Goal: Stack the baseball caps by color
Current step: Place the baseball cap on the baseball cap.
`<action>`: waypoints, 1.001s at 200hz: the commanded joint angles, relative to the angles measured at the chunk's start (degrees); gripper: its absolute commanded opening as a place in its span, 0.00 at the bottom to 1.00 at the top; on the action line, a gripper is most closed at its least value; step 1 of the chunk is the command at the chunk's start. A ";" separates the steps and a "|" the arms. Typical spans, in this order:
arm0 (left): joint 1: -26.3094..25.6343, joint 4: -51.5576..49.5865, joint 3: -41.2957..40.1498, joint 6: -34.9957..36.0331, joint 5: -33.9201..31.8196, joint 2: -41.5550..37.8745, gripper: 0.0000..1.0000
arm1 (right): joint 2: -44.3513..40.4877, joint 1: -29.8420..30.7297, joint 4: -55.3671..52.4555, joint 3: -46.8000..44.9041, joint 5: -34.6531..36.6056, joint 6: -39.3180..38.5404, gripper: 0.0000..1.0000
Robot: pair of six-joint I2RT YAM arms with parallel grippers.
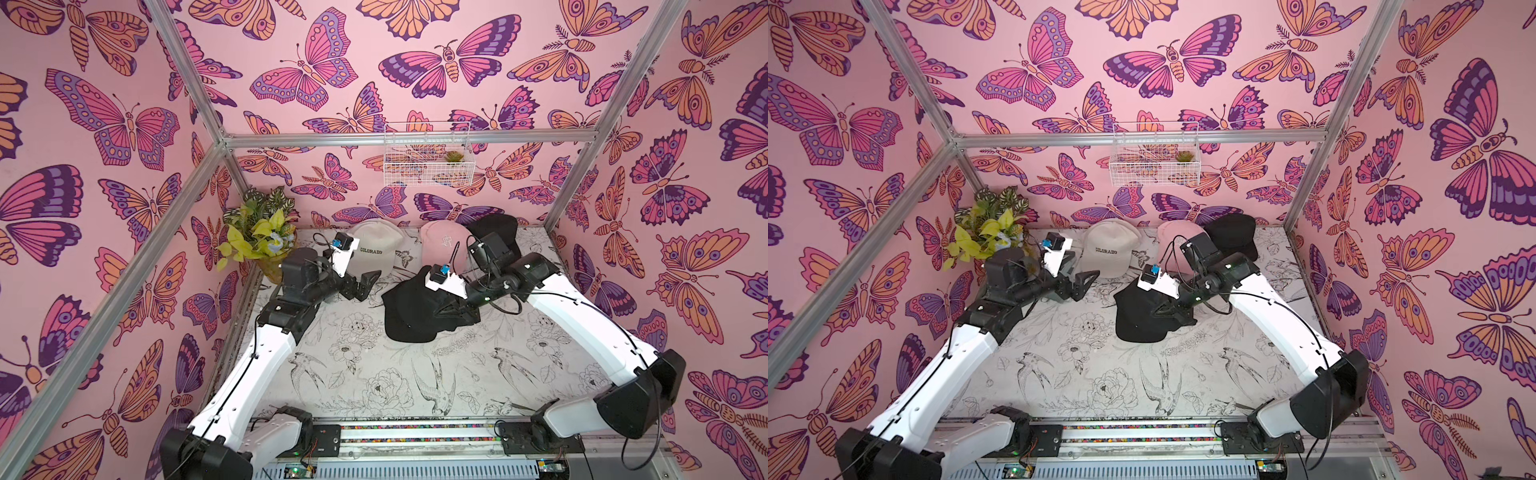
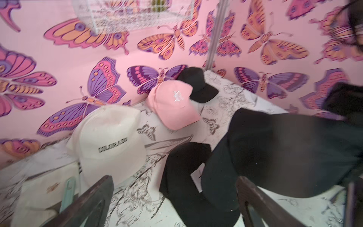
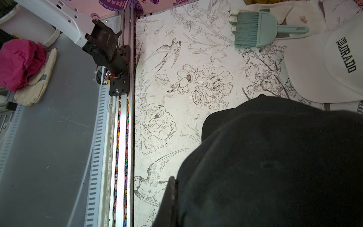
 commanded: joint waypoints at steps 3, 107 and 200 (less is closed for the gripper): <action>-0.73 -0.40 -0.06 0.35 17.15 -1.25 1.00 | -1.73 2.37 -4.69 0.82 1.11 -2.36 0.00; -11.98 -29.77 9.29 19.35 21.71 6.98 1.00 | -9.18 3.93 -8.85 -7.18 -0.78 -14.93 0.00; -16.74 -35.54 17.42 25.95 24.57 18.53 1.00 | -8.77 5.67 -10.09 -8.40 1.16 -20.29 0.00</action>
